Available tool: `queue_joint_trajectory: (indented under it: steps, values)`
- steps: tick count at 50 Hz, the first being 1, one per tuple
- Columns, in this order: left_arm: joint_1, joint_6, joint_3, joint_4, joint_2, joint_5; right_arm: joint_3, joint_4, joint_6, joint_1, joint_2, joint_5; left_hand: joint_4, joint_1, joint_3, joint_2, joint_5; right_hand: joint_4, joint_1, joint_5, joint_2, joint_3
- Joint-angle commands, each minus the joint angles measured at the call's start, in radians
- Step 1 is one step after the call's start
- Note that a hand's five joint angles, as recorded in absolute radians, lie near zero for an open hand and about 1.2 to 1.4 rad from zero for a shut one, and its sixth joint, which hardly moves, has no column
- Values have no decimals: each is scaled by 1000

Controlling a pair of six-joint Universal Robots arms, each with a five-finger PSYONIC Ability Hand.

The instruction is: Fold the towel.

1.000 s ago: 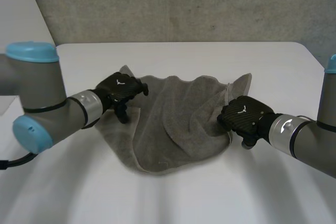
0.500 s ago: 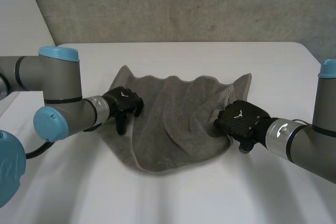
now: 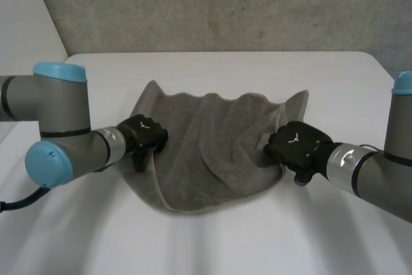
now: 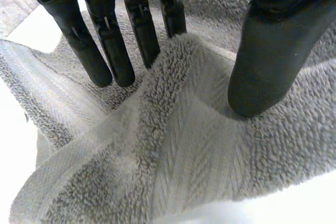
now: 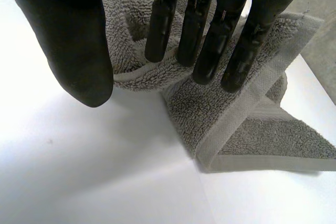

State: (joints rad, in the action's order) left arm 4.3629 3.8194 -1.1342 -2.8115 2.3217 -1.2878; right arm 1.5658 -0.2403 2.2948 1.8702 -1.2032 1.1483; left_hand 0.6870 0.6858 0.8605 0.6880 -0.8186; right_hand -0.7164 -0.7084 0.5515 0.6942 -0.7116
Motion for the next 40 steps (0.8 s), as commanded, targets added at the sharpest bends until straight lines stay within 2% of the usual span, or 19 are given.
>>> queue_joint_trajectory:
  steps: [1, 5, 7, 11, 13, 17, 19, 25, 29, 33, 37, 40]
  values:
    - [0, 94, -38, -6, -8, -1, -1, 4, 0, -3, 1, 1, -116, -114, -289, -116, 422, -11, -20, 2, 34, -16]
    - [3, 98, -53, -6, -22, -2, -4, 6, -1, -5, 2, 1, -4, -3, -177, -5, 310, -11, -20, 2, 34, -16]
    - [17, 98, -70, -8, -45, -4, -6, 18, -1, -6, 4, 1, 367, 368, 194, 366, -61, -11, -20, 2, 34, -16]
    - [38, 94, -102, -9, -81, -8, -6, 39, -3, -6, 2, -1, 525, 526, 351, 524, -219, -11, -20, 2, 34, -16]
    - [50, 86, -148, -20, -137, -1, -4, 71, -6, -6, 2, -5, 709, 710, 535, 708, -402, 9, 1, -19, 13, 4]
    - [58, 80, -203, -46, -183, 5, 2, 116, -6, -6, 2, -12, 709, 710, 536, 708, -403, 106, 98, -116, -84, 101]
    - [70, 74, -267, -80, -241, 16, 13, 166, -6, -8, 2, -42, 709, 710, 536, 708, -403, 246, 238, -256, -224, 241]
    - [86, 40, -396, -153, -335, 50, 25, 242, -6, -8, -1, -116, 709, 710, 536, 708, -403, 338, 330, -347, -315, 333]
    - [99, 17, -453, -186, -355, 61, 13, 266, 2, -13, -4, -124, 709, 710, 536, 708, -403, 364, 356, -374, -342, 359]
    - [110, -6, -516, -220, -372, 71, -39, 274, 6, -6, -7, -111, 709, 710, 536, 708, -403, 542, 534, -552, -520, 537]
    - [127, -15, -550, -247, -380, 76, -102, 259, 11, -5, 8, -113, 709, 710, 536, 708, -403, 542, 534, -552, -520, 537]
    - [141, -26, -578, -270, -392, 79, -176, 227, 9, -5, 74, -113, 709, 710, 536, 708, -403, 542, 534, -552, -520, 537]
